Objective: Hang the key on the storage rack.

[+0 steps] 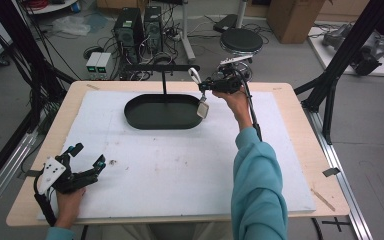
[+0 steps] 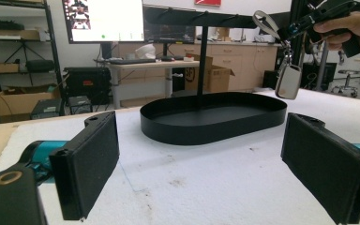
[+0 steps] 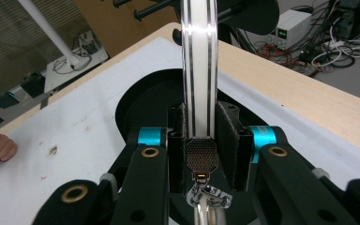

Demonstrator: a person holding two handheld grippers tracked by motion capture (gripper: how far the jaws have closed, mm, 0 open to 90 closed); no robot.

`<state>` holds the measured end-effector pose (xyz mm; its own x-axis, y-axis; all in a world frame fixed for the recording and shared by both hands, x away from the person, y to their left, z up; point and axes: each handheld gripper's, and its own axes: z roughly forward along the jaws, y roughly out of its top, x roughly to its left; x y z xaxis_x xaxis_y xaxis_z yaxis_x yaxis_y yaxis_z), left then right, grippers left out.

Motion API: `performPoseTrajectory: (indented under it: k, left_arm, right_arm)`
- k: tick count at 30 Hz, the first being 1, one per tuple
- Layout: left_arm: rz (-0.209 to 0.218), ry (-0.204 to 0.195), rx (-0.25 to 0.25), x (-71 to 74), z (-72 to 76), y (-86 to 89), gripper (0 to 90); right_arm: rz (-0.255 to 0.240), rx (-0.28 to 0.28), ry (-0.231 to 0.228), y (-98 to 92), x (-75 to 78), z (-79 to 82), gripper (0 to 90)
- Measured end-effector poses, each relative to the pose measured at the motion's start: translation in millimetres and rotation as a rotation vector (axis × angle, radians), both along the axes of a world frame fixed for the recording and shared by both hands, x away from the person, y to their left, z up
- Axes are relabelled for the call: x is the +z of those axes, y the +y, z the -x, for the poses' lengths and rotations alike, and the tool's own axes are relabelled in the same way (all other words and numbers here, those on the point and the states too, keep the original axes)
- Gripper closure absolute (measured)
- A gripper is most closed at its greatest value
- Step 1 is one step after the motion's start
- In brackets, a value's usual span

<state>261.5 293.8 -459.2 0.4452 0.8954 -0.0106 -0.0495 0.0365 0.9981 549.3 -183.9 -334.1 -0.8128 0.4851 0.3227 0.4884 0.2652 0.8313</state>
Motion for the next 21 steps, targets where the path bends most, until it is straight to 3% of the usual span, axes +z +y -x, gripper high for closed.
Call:
performPoseTrajectory:
  k: [12,21]
  left_arm:
    - [-0.001,0.0,0.0,0.0,0.1,0.0,12.0]
    - [-0.001,0.001,0.001,0.0,0.2,-0.2,12.0]
  right_arm:
    - [-0.005,-0.071,-0.018,1.7,-4.4,-3.0,75.1]
    - [0.028,-0.097,-0.035,5.7,-5.4,-2.3,74.1]
